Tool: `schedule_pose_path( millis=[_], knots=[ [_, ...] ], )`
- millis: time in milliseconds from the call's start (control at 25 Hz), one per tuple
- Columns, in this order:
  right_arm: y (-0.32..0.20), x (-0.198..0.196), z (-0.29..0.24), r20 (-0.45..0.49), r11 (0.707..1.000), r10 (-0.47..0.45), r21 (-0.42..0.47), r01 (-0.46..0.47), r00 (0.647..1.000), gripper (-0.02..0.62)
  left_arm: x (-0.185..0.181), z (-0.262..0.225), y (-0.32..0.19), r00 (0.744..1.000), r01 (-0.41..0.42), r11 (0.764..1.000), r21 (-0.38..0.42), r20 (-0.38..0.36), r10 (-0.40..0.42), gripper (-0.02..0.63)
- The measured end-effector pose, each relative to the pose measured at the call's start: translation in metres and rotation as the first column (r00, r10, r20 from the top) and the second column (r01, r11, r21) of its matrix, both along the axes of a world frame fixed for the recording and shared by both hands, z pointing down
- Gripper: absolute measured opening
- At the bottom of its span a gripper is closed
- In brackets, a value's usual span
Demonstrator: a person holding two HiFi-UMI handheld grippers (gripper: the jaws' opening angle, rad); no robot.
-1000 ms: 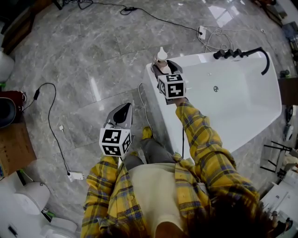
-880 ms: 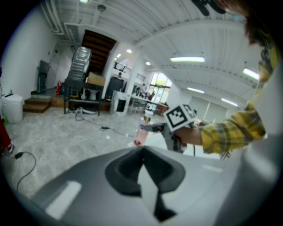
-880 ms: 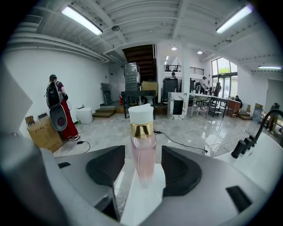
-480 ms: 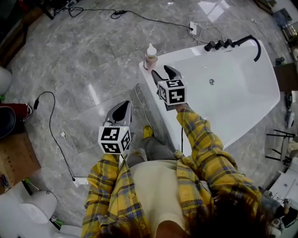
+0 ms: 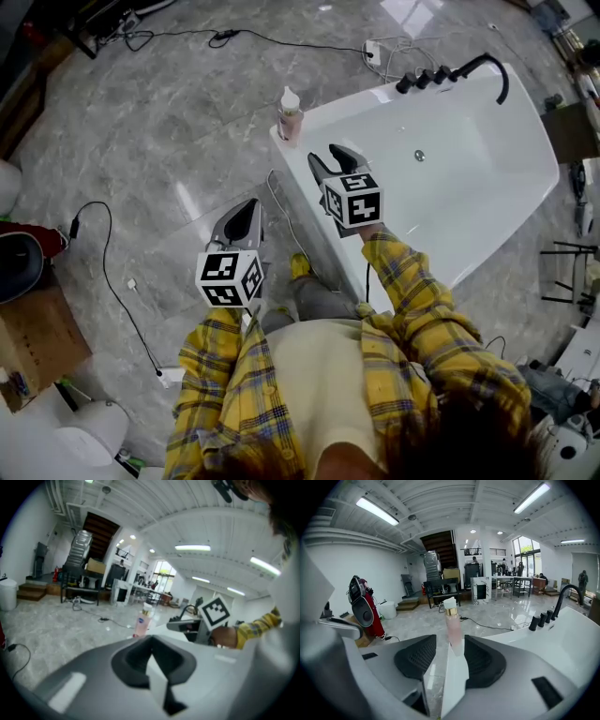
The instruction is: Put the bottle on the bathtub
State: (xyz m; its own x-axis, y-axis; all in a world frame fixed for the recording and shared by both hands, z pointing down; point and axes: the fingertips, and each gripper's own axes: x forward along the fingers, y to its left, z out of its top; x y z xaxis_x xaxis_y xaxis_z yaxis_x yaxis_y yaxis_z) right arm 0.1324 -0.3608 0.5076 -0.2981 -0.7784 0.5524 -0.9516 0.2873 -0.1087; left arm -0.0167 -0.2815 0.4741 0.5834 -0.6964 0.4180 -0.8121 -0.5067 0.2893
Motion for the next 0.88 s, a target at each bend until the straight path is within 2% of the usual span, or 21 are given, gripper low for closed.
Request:
schedule_pose_path(
  millis=[200, 880],
  knots=[
    [0.019, 0.002, -0.008, 0.008, 1.000, -0.010, -0.007, 0.010, 1.000, 0.180, 0.000, -0.005, 0.001, 1.000, -0.001, 1.000, 0.004, -0.013, 0.001, 0.008],
    [0.075, 0.003, -0.047, 0.062, 0.999, -0.035, 0.036, 0.033, 0.997, 0.059, 0.005, -0.019, 0.010, 0.999, 0.002, 1.000, 0.008, -0.049, -0.001, 0.008]
  ],
)
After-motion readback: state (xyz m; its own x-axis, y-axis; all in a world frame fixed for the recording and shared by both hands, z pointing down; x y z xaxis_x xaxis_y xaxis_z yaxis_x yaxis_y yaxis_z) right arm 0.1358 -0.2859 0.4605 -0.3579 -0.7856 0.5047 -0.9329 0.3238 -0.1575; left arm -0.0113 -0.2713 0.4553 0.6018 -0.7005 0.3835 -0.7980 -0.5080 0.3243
